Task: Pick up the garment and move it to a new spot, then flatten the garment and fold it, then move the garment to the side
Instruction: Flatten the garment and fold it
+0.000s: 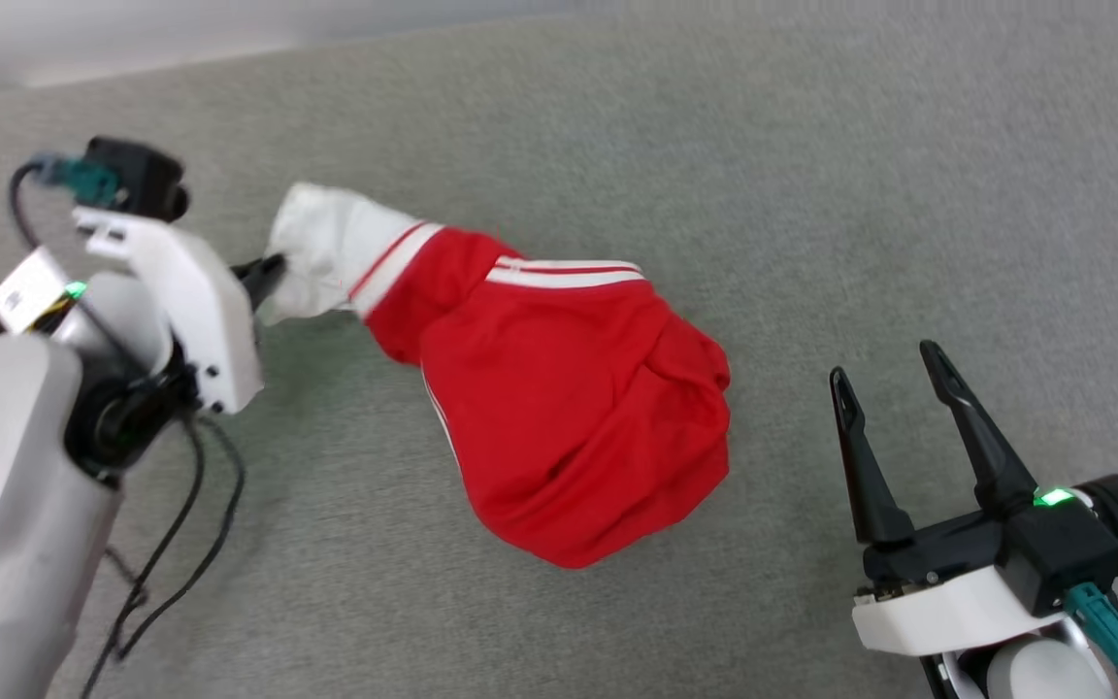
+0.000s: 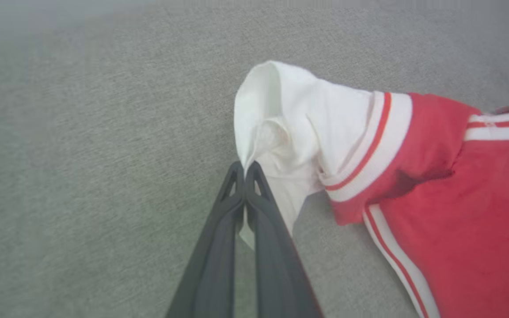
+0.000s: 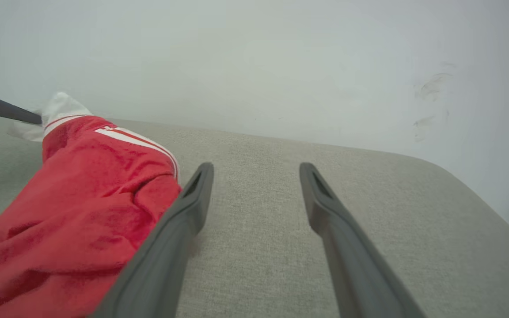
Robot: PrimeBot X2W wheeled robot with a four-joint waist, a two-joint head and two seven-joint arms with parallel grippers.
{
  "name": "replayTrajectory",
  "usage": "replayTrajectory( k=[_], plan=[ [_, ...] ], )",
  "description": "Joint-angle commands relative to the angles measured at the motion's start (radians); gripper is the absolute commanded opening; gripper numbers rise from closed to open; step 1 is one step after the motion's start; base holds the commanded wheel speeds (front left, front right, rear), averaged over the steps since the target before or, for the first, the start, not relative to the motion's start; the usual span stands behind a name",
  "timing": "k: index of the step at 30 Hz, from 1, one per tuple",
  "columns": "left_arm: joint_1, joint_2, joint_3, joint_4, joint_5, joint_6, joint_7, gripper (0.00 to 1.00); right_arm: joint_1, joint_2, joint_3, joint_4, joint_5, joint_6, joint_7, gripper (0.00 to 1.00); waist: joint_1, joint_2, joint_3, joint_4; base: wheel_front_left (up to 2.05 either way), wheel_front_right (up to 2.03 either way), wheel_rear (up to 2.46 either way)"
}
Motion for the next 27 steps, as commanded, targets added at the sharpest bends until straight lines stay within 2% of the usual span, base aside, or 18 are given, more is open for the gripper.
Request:
replayTrajectory(
  k=[1, 9, 17, 18, 19, 20, 23, 27],
  plan=[
    [0.039, 0.021, 0.015, -0.01, 0.011, 0.012, -0.029, 0.0, 0.016, 0.002, -0.001, 0.004, -0.003, -0.001, -0.002, 1.0, -0.0001, 0.0, -0.04, 0.032, 0.0, 0.0, 0.0],
    [0.282, 0.056, 0.043, -0.156, 0.004, 0.077, -0.123, 0.0, 0.045, 0.002, -0.014, 0.011, -0.012, -0.001, -0.002, 1.0, -0.0001, 0.0, -0.11, 0.087, 0.0, 0.0, 0.0],
    [0.543, 0.027, 0.034, -0.241, -0.008, 0.143, -0.207, 0.0, 0.07, 0.002, -0.017, 0.02, -0.014, -0.001, -0.002, 1.0, -0.0001, 0.0, -0.156, 0.094, 0.0, 0.0, 0.0],
    [0.558, 0.026, 0.033, -0.237, 0.0, 0.147, -0.222, 0.29, 0.074, 0.002, -0.019, 0.02, -0.014, -0.001, -0.002, 1.0, -0.0001, 0.0, -0.161, 0.095, 0.0, 0.0, 0.0],
    [0.567, 0.028, 0.03, -0.231, 0.019, 0.155, -0.242, 0.85, 0.076, 0.002, -0.02, 0.021, -0.014, -0.001, -0.002, 1.0, -0.0001, 0.0, -0.168, 0.097, 0.0, 0.0, 0.0],
    [0.574, 0.028, 0.023, -0.225, 0.035, 0.155, -0.26, 1.0, 0.077, 0.002, -0.019, 0.022, -0.015, -0.001, -0.002, 1.0, -0.0001, 0.0, -0.175, 0.098, 0.0, 0.0, 0.0],
    [0.565, 0.014, 0.008, -0.221, 0.082, 0.142, -0.341, 1.0, 0.084, 0.002, -0.017, 0.026, -0.018, -0.001, -0.002, 1.0, -0.0001, 0.0, -0.196, 0.103, 0.0, 0.0, 0.0],
    [0.537, -0.013, 0.028, -0.231, 0.131, 0.131, -0.511, 1.0, 0.091, 0.002, -0.02, 0.024, -0.023, -0.001, -0.002, 1.0, -0.0001, 0.0, -0.22, 0.108, 0.0, 0.0, 0.0]
  ],
)
